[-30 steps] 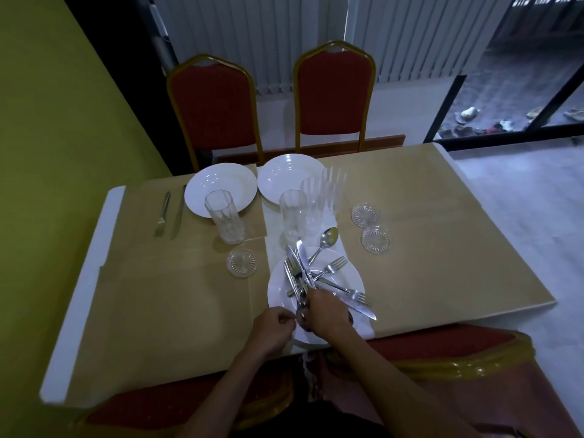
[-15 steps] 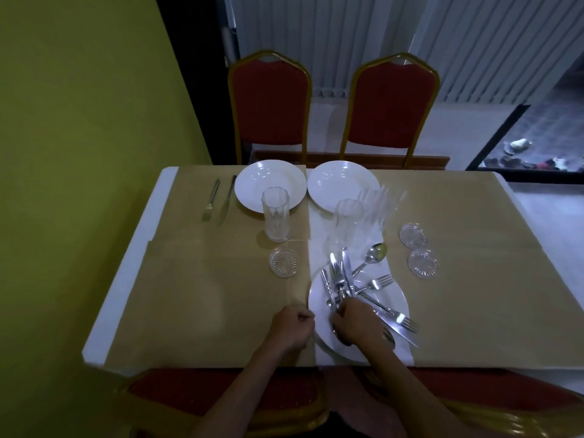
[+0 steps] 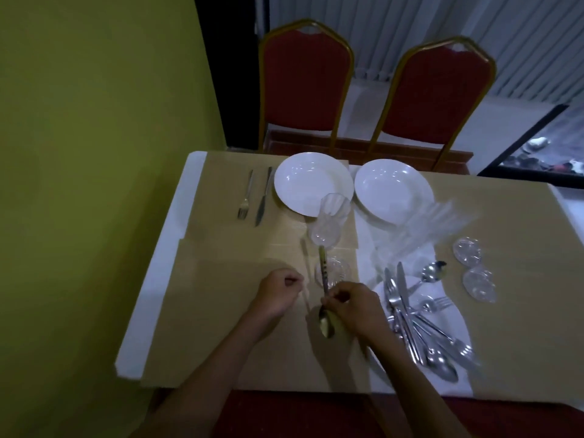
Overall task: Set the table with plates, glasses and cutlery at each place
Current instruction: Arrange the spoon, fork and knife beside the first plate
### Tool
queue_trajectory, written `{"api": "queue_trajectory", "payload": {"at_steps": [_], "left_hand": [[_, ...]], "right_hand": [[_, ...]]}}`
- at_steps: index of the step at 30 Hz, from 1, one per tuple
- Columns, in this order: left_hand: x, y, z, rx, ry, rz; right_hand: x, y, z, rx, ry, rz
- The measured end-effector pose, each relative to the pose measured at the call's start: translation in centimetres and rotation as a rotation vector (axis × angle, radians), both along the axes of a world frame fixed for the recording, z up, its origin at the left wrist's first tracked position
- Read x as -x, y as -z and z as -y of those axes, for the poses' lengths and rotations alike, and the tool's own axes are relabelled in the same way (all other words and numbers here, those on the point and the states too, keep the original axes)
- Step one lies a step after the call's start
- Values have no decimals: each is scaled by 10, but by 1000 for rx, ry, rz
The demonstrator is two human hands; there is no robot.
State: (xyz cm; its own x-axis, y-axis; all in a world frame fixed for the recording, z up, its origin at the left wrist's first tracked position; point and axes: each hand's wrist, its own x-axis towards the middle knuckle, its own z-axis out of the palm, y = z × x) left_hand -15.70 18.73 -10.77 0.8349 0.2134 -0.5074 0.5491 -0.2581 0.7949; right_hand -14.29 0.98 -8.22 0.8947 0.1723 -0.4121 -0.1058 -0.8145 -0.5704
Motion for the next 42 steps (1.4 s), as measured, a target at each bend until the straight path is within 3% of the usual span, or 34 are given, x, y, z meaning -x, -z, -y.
{"api": "queue_trajectory", "payload": {"at_steps": [11, 15, 19, 30, 42], "left_hand": [[-67, 45, -188, -477, -47, 121], [-80, 74, -222, -825, 83, 120], [-72, 100, -227, -980, 134, 153], [-68, 109, -229, -973, 86, 194], [-69, 106, -228, -958, 69, 184]], "right_hand": [[-99, 24, -194, 36, -264, -13], [-131, 34, -239, 87, -318, -24], [-167, 45, -277, 116, -316, -28], [-231, 77, -338, 129, -167, 3], [-246, 86, -346, 144, -117, 17]]}}
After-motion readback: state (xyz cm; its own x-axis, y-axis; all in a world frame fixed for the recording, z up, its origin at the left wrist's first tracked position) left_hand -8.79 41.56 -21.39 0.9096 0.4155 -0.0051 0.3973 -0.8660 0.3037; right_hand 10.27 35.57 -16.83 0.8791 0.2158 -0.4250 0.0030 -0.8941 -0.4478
